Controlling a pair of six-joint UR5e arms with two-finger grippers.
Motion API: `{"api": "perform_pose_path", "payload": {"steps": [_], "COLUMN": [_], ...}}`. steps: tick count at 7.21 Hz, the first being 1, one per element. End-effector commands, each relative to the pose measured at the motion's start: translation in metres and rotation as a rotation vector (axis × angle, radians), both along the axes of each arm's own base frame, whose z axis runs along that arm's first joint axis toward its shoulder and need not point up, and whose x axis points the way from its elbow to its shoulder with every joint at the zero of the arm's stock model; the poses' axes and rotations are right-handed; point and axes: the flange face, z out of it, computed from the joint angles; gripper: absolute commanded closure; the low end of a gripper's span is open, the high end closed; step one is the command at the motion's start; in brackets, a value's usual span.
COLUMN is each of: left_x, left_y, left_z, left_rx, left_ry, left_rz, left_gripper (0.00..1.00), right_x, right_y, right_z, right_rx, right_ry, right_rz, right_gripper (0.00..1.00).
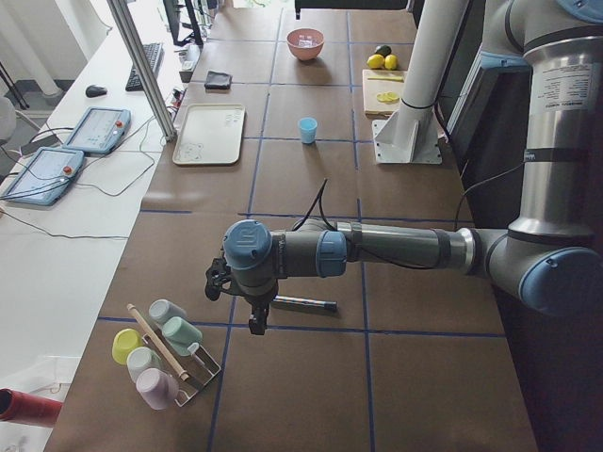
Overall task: Mash ice and strawberries in cup
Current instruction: 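Lower the right gripper into the pink bowl and grasp an ice cube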
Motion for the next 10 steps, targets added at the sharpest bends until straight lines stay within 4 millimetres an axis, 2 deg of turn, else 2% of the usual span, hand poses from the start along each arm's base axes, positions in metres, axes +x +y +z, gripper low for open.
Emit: {"api": "perform_pose_path", "payload": {"steps": [1,4,7,8,10], "left_x": [0.000,0.000,-0.001,-0.001,-0.001], "left_y": [-0.002,-0.002,-0.002,-0.002,-0.003], "left_z": [-0.002,-0.002,-0.002,-0.002,-0.007], "left_rx": [0.003,0.004,0.004,0.004,0.010], "left_ry": [-0.001,-0.001,-0.001,-0.001,-0.001], "left_rz": [-0.001,-0.001,-0.002,-0.002,-0.004], "left_gripper": [0.00,0.00,0.00,0.00,0.00], "right_x": [-0.030,-0.049,-0.061,-0.069,-0.076], "right_y": [-0.002,-0.001,0.001,-0.010,-0.011], "right_z": [-0.002,0.011,0.021,0.023,0.033], "right_rx": [-0.015,-0.028,-0.044,-0.045,-0.061], "right_ry": [0.020,0.050,0.062,0.063,0.069], "right_rz": [-0.027,-0.066,-0.094,-0.102,-0.116], "right_gripper": [0.26,0.34,0.34,0.34,0.34]}}
